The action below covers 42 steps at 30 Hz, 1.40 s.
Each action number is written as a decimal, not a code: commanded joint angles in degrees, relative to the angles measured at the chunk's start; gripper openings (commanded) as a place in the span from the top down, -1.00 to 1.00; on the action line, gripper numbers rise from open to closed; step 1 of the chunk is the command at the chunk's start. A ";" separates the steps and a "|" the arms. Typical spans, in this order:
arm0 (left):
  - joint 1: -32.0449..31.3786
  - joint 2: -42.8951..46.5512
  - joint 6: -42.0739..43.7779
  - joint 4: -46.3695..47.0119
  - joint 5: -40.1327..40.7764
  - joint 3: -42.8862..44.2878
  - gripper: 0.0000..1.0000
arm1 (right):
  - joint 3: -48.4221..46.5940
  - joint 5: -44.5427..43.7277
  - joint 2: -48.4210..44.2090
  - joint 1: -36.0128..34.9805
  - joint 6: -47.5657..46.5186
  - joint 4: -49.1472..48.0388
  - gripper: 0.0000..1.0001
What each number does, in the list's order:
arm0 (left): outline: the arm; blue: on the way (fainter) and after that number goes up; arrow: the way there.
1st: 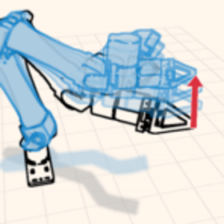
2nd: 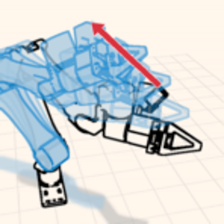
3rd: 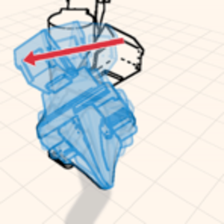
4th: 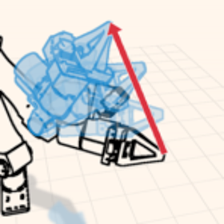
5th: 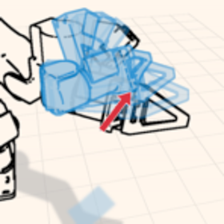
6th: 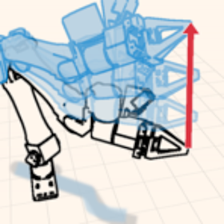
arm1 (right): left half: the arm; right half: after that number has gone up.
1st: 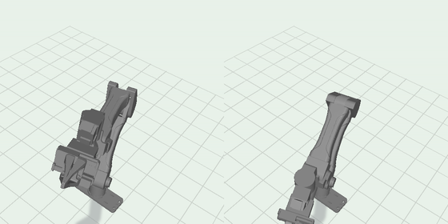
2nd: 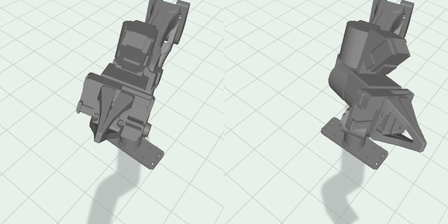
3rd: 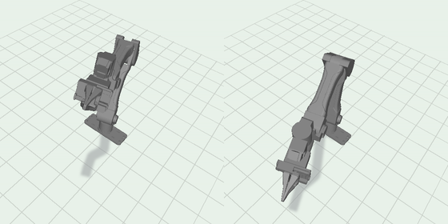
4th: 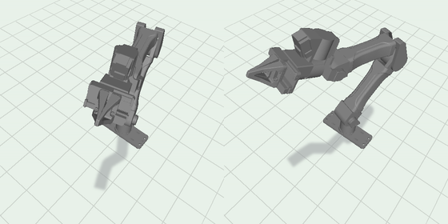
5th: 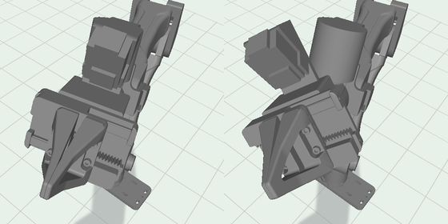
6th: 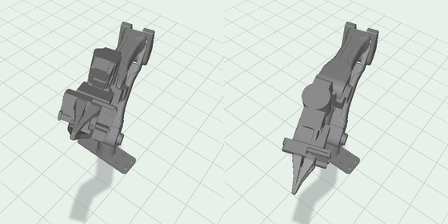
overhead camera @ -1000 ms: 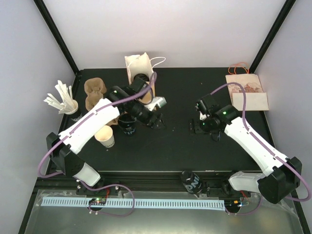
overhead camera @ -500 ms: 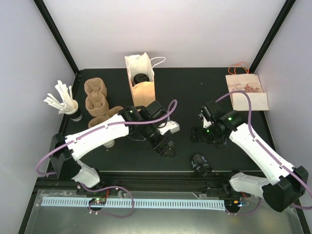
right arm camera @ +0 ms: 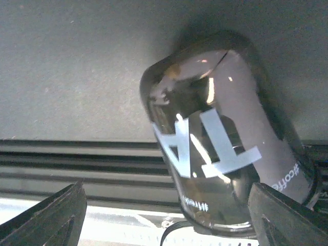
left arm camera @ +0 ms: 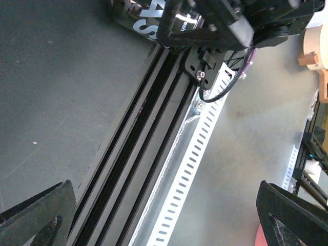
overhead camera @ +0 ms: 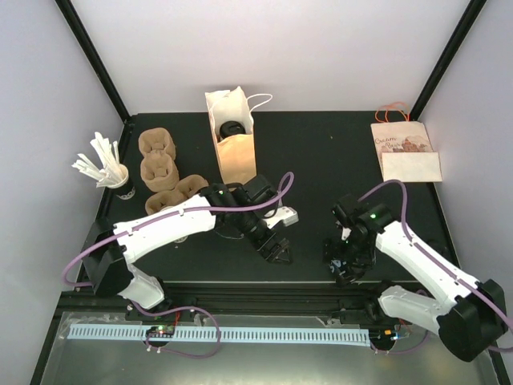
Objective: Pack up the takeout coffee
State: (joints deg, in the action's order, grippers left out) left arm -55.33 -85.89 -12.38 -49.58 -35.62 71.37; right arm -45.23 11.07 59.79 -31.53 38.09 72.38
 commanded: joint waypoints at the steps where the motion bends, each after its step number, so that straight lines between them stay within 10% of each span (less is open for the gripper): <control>1: -0.39 0.13 0.16 1.61 -0.60 2.35 -0.97 | -0.18 -6.84 4.49 -1.33 -0.05 -3.94 -0.77; 15: 0.25 -2.00 2.02 -1.93 2.48 6.29 -0.97 | -6.61 -21.37 17.81 -3.09 -5.94 -2.94 -0.76; 42: 6.92 -1.44 3.38 -3.72 4.03 9.41 -0.97 | -18.44 -9.72 33.15 -2.90 -8.64 -3.75 -0.20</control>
State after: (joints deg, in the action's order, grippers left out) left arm -50.15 -87.15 -9.98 -52.40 -32.71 77.06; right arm -58.04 -2.83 90.96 -34.37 29.80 68.60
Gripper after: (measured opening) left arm 0.986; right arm 0.607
